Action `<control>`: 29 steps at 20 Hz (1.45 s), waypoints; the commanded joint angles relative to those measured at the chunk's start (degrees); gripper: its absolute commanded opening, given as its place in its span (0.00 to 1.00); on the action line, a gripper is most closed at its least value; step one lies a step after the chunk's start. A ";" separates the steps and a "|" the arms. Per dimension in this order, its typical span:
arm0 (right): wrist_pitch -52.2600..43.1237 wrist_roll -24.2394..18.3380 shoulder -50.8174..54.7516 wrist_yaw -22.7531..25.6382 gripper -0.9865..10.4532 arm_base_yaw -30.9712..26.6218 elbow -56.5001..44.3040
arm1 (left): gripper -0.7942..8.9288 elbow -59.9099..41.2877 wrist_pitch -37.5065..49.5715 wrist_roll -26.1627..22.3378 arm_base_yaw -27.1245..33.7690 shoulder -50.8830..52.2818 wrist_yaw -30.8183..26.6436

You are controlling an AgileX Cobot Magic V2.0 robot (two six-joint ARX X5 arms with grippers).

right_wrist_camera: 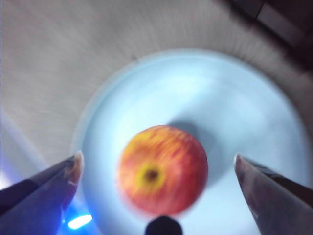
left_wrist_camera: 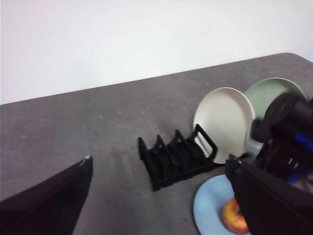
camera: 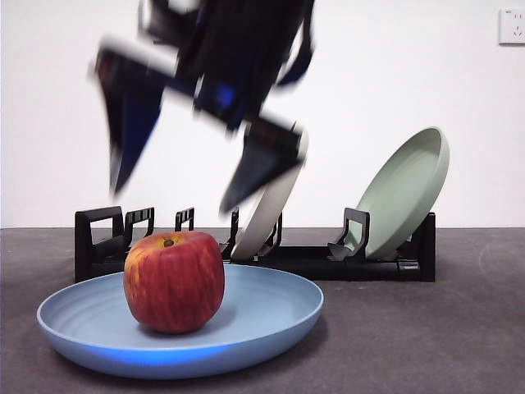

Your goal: Take the blue plate from the plate rack,put the plate on the table,take the apple from the table,put the apple in the plate

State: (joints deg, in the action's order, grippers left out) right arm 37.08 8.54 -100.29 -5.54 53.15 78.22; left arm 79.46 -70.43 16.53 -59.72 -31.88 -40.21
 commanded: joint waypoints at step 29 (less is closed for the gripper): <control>-6.23 -3.67 55.56 7.43 0.08 -11.89 -28.96 | 0.07 -27.96 35.91 -10.34 -1.07 -7.96 4.24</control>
State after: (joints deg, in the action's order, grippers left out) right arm 31.35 3.73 -44.95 1.72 41.23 50.83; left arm 53.60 -35.86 6.46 -60.58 -40.18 -35.92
